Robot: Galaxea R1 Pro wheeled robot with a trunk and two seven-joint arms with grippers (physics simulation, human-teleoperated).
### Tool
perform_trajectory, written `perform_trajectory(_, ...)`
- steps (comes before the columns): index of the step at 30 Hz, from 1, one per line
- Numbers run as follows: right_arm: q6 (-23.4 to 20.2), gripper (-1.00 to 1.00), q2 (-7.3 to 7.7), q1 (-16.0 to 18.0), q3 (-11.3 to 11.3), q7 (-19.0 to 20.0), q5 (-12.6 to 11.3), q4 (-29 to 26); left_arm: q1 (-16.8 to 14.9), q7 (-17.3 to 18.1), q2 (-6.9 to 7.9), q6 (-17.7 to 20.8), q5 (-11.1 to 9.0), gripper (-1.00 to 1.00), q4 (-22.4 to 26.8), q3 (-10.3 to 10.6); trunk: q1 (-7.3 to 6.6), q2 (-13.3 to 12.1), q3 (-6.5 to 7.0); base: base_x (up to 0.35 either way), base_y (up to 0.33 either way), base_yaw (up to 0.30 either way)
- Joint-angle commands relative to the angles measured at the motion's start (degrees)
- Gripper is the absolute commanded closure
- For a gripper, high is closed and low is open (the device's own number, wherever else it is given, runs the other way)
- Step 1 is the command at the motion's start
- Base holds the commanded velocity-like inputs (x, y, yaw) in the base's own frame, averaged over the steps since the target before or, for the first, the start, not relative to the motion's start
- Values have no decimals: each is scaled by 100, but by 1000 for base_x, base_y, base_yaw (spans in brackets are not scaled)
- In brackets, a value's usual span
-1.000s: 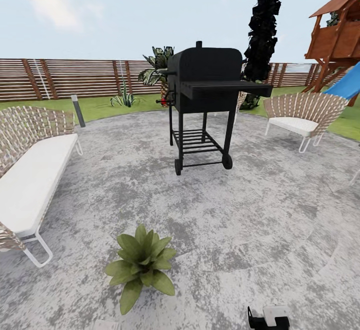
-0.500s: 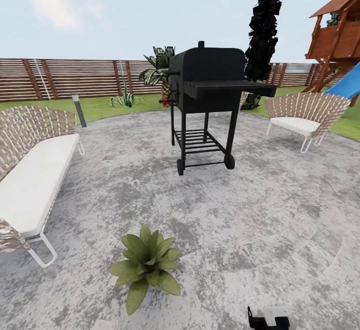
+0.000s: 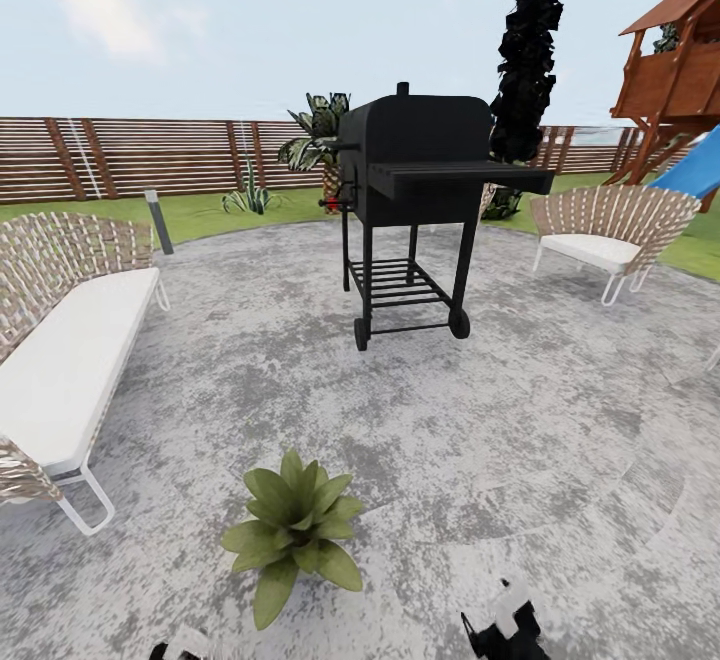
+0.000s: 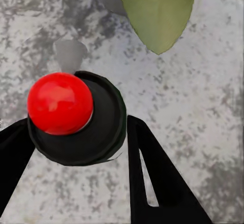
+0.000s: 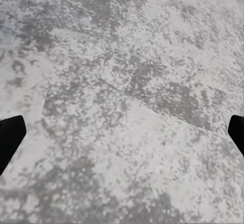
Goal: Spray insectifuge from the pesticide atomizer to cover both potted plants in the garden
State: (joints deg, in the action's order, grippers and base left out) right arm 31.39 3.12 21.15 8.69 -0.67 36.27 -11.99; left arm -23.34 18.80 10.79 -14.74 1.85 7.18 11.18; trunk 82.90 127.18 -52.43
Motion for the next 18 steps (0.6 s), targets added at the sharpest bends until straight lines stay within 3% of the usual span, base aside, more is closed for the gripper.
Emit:
perform_trajectory(1,-66,-100,4,3,32,464,162,-242,-45,264,81,-14,286,100,192,34,-1,2,-6,0,0,0)
perform_trajectory(2,-179,-100,9,3,27,818,224,-421,-65,450,111,-2,455,100,334,37,-1,2,-6,0,0,0)
perform_trajectory(4,-752,-100,19,3,21,1904,384,-997,-104,1111,171,30,1032,100,676,41,-1,2,-6,0,0,0)
perform_trajectory(7,-1265,-100,10,3,-38,2966,512,-1606,-206,1740,268,72,1689,100,885,28,-1,2,-6,0,0,0)
perform_trajectory(9,-1362,-100,-14,11,-240,3414,672,-1857,-378,2114,295,193,1976,100,918,36,-1,2,-6,0,0,0)
perform_trajectory(11,-1410,-100,-58,17,-463,3591,763,-1976,-539,2523,304,423,2228,100,927,37,-1,2,-6,0,0,0)
perform_trajectory(14,-1439,-100,-269,26,-692,3704,845,-2050,-832,3177,310,840,2660,100,954,30,-1,2,-6,0,0,0)
perform_trajectory(18,-1443,-100,-413,30,-728,3721,870,-2060,-936,3401,289,976,2918,100,986,40,-1,2,-6,0,0,0)
